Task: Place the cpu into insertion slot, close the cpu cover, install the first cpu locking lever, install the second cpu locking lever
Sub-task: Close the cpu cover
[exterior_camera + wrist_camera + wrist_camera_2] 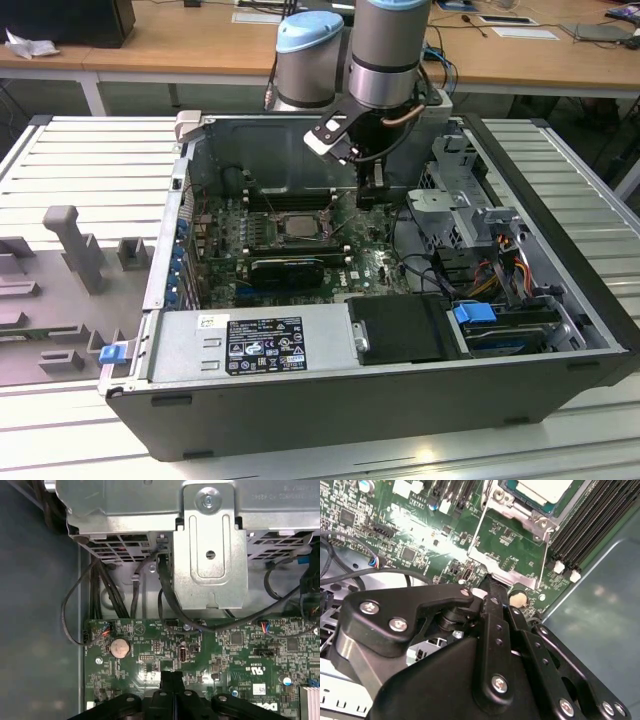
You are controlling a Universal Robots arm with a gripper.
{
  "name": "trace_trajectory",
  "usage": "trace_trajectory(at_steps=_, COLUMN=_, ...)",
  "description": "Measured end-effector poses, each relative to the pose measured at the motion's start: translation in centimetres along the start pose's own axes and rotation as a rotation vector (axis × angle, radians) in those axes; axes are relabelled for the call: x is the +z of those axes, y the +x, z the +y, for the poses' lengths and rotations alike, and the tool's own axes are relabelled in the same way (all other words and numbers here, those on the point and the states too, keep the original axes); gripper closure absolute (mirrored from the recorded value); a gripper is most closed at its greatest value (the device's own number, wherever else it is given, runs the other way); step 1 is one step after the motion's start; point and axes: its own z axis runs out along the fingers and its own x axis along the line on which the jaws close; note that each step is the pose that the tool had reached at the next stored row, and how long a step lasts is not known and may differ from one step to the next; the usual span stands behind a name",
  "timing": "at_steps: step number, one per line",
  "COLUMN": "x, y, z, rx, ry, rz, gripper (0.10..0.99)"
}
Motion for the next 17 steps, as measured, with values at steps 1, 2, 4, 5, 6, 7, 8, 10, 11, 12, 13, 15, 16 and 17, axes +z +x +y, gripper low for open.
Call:
trace_trajectory(at_steps=1, x=-0.01, y=-0.01, z=-0.22, rx=0.000, ry=0.000, rz=0.0001, gripper=0.980)
trace_trajectory(at_steps=2, x=-0.04, y=-0.02, z=-0.50, rx=0.000, ry=0.000, rz=0.0000, gripper=0.980)
trace_trajectory(at_steps=4, x=-0.12, y=-0.02, z=-0.92, rx=0.000, ry=0.000, rz=0.0001, gripper=0.980)
trace_trajectory(at_steps=5, x=-0.15, y=-0.03, z=-1.16, rx=0.000, ry=0.000, rz=0.0001, gripper=0.980)
trace_trajectory(at_steps=6, x=-0.17, y=-0.03, z=-1.55, rx=0.000, ry=-0.001, rz=0.0001, gripper=0.980)
trace_trajectory(at_steps=7, x=-0.20, y=-0.05, z=-2.13, rx=0.000, ry=-0.001, rz=0.0001, gripper=0.980)
trace_trajectory(at_steps=8, x=-0.22, y=-0.06, z=-2.54, rx=0.000, ry=-0.001, rz=0.0001, gripper=0.980)
trace_trajectory(at_steps=10, x=-0.29, y=-0.09, z=-3.87, rx=0.000, ry=-0.002, rz=0.0002, gripper=0.980)
trace_trajectory(at_steps=11, x=-0.27, y=-0.10, z=-4.53, rx=0.000, ry=-0.003, rz=0.0004, gripper=0.980)
trace_trajectory(at_steps=12, x=0.45, y=-0.14, z=-5.04, rx=0.000, ry=-0.003, rz=0.0002, gripper=0.980)
trace_trajectory(at_steps=13, x=0.80, y=-0.15, z=-5.06, rx=-0.001, ry=-0.003, rz=0.0001, gripper=0.980)
trace_trajectory(at_steps=15, x=1.59, y=-0.19, z=-5.60, rx=-0.005, ry=-0.002, rz=0.0056, gripper=0.980)
trace_trajectory(at_steps=16, x=1.62, y=-0.20, z=-5.94, rx=-0.005, ry=-0.002, rz=0.0079, gripper=0.980)
trace_trajectory(at_steps=17, x=1.64, y=-0.20, z=-6.16, rx=-0.006, ry=-0.002, rz=0.0090, gripper=0.980)
